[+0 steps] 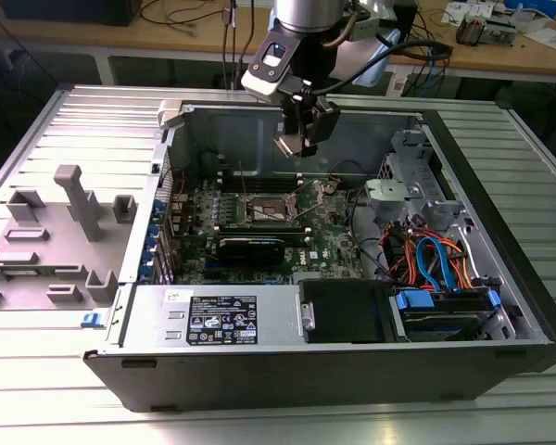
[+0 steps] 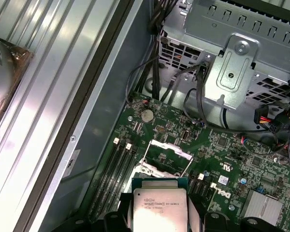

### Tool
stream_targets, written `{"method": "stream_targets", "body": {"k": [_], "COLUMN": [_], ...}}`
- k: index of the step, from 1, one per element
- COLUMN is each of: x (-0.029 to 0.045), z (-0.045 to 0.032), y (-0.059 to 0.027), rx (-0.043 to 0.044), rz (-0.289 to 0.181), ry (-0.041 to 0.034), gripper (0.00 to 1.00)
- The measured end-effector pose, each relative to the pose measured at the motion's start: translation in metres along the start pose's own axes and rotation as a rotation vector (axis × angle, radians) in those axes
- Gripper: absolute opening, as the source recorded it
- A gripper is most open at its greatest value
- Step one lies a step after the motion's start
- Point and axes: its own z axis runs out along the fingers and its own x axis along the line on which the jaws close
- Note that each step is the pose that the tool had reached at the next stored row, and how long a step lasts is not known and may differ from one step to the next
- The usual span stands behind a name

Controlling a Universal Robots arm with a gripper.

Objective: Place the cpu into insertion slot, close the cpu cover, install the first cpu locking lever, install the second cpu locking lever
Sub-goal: 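Place the cpu into insertion slot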

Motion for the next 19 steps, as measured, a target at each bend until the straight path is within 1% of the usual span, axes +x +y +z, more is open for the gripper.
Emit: {"method": "stream_targets", "body": {"k": [5,8,11,14,19], "x": [0.0000,0.0000,-0.0001,-0.0001,-0.0001], "z": [0.0001,0.0008,0.0016,0.0019,0.0019], "y": [0.0000,-0.0001,-0.0001,-0.0001,-0.0001], "rx": [-0.0002,-0.0010,-0.0024,-0.0034,-0.0036], "rz": [0.010,0.040,0.088,0.119,0.124], "ry": [-0.0007,-0.0033,-0.0070,-0.0093,-0.0097], "gripper": [0.54,0.54,0.54,0.54,0.54]}}
